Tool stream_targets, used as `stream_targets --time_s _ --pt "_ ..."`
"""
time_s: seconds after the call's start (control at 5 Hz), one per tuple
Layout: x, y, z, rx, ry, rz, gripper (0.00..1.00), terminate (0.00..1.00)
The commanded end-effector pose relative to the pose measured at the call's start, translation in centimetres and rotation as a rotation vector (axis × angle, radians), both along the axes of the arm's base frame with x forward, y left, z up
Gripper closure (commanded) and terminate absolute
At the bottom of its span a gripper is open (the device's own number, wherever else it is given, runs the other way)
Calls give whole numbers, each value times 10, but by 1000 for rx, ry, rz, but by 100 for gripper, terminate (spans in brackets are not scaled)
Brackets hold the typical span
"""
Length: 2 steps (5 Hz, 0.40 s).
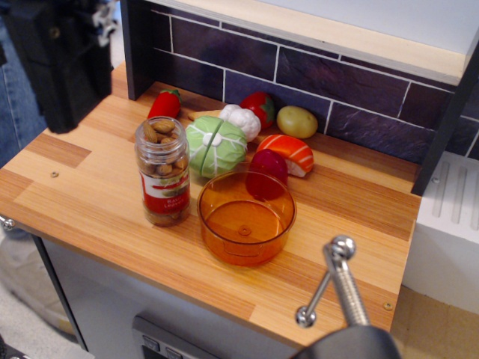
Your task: Pour almonds in pot
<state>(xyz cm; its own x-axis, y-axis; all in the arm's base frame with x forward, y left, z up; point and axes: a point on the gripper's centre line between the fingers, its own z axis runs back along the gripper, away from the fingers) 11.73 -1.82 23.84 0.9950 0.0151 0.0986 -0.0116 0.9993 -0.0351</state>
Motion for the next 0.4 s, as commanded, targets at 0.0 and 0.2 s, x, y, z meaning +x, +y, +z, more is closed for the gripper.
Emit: stream_targets --time_s 0.0,0.2 --pt "0 0 0 0 0 0 0 0" --pt "25 26 3 -88 -6 190 0 0"
